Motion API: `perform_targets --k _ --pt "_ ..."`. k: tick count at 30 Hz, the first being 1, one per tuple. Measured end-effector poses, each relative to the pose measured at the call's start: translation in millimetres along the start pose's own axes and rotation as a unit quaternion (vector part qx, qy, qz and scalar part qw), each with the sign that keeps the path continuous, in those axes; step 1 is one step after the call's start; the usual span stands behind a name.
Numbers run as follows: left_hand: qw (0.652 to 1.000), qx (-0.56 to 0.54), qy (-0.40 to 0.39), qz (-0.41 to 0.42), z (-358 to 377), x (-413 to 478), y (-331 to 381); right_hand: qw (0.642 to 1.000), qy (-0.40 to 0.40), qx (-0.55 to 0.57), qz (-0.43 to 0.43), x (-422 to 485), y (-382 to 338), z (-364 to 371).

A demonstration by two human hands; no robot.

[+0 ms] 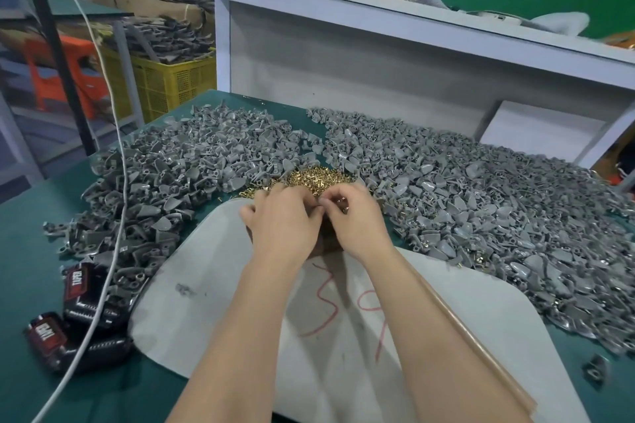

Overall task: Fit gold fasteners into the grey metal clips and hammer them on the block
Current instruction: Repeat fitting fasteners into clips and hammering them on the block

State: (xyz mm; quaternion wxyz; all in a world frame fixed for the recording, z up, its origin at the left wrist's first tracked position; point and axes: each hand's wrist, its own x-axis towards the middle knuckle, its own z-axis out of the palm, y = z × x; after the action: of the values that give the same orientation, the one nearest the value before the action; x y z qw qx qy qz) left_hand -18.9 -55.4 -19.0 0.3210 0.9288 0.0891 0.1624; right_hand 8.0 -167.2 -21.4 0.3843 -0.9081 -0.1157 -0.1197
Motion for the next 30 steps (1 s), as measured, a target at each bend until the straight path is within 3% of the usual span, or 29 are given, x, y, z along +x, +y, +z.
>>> perform_targets --k 10,17,30 --pt "0.999 0.040 0.019 0.028 3.9 -2.7 4.3 1.000 0.020 0.023 0.004 -4.6 5.6 0.7" --pt "0.999 0.027 -0.006 0.027 2.4 -2.2 2.5 0.994 0.028 -0.083 -0.060 -10.3 4.4 -1.0" --pt "0.999 0.032 -0.003 0.040 3.1 -2.5 3.5 0.983 0.025 -0.155 -0.093 -10.2 0.5 -1.2"
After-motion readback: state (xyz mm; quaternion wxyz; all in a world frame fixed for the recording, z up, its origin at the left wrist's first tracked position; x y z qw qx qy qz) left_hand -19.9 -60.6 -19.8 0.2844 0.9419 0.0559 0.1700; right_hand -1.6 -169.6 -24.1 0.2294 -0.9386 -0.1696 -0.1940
